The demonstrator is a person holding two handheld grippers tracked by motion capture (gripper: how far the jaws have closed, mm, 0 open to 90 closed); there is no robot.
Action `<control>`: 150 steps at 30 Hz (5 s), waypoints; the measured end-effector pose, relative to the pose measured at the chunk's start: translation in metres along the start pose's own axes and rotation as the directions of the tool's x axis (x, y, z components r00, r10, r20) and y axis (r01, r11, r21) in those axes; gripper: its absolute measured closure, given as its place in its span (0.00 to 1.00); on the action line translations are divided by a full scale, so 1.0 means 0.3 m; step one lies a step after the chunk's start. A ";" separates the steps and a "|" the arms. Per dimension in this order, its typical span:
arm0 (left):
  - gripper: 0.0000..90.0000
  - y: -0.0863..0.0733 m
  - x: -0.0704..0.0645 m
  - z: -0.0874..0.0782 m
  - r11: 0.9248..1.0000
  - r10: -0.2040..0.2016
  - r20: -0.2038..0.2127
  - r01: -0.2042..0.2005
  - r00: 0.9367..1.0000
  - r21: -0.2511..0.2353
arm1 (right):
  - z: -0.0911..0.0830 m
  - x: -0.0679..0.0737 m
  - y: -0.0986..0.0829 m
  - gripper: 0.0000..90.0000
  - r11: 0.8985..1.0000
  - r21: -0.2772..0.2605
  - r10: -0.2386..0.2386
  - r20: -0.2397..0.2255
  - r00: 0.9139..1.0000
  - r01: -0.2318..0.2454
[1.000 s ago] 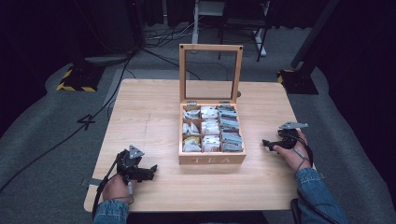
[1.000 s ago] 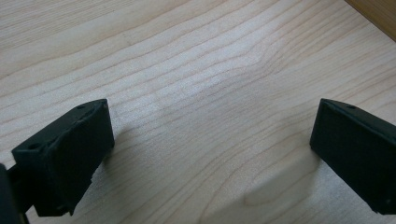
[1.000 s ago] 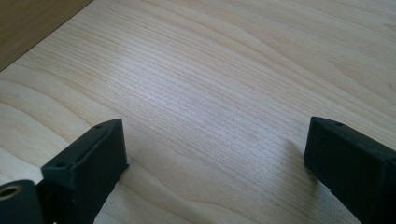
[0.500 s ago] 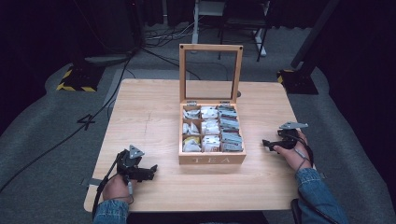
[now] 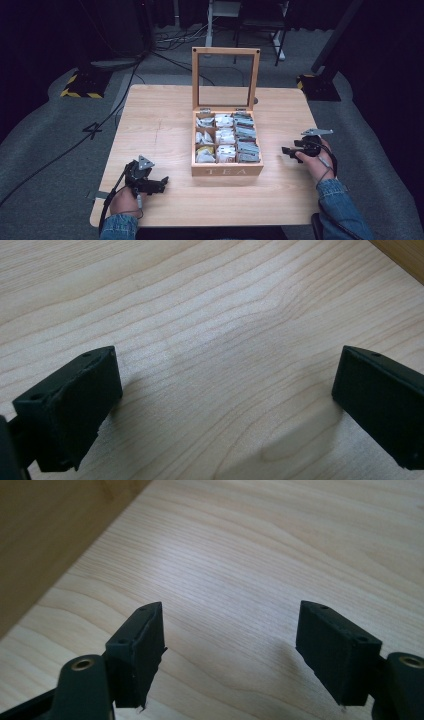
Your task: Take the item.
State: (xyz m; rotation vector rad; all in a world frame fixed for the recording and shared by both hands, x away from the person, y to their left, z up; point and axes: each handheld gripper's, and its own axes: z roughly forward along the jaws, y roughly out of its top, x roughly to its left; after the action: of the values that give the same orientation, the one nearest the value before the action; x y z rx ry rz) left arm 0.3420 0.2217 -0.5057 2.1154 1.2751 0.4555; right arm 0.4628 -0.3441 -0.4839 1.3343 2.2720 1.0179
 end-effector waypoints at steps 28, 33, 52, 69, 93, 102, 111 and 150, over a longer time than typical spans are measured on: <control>0.00 0.014 0.009 0.013 0.999 0.035 0.032 -0.035 0.999 -0.001 | -0.136 0.196 0.162 0.36 0.992 -0.112 -0.073 -0.207 0.976 0.051; 0.00 0.014 0.010 0.013 0.999 0.036 0.032 -0.036 0.999 0.000 | -0.161 0.242 0.191 0.36 0.988 -0.135 -0.108 -0.217 0.970 0.080; 0.00 0.014 0.010 0.013 0.999 0.035 0.032 -0.035 0.999 -0.001 | -0.172 0.392 0.276 0.41 0.979 -0.159 -0.171 -0.278 0.945 0.130; 0.00 0.015 0.010 0.013 0.999 0.034 0.032 -0.034 0.999 -0.001 | -0.075 0.540 0.323 0.46 0.972 -0.144 -0.227 -0.351 0.908 0.187; 0.00 0.016 0.010 0.015 0.999 0.036 0.028 -0.036 0.999 -0.003 | 0.077 0.609 0.267 0.70 0.960 -0.031 -0.267 -0.409 0.873 0.279; 0.00 0.014 0.007 0.013 1.000 0.027 0.027 -0.027 0.999 -0.002 | 0.100 0.636 0.266 0.84 0.953 0.046 -0.248 -0.443 0.862 0.298; 0.00 0.013 0.006 0.013 1.000 0.027 0.023 -0.027 0.999 -0.003 | 0.136 0.632 0.256 0.91 0.949 0.094 -0.224 -0.472 0.853 0.302; 0.00 0.014 0.007 0.014 1.000 0.028 0.027 -0.028 0.999 -0.002 | -0.112 0.595 0.322 1.00 0.926 -0.281 -0.345 -0.366 0.864 0.251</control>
State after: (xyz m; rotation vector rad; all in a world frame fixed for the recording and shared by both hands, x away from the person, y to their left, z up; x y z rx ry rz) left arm 0.3482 0.2208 -0.5060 2.1328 1.2309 0.4383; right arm 0.4120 -0.1758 -0.3771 0.6872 2.4554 1.4944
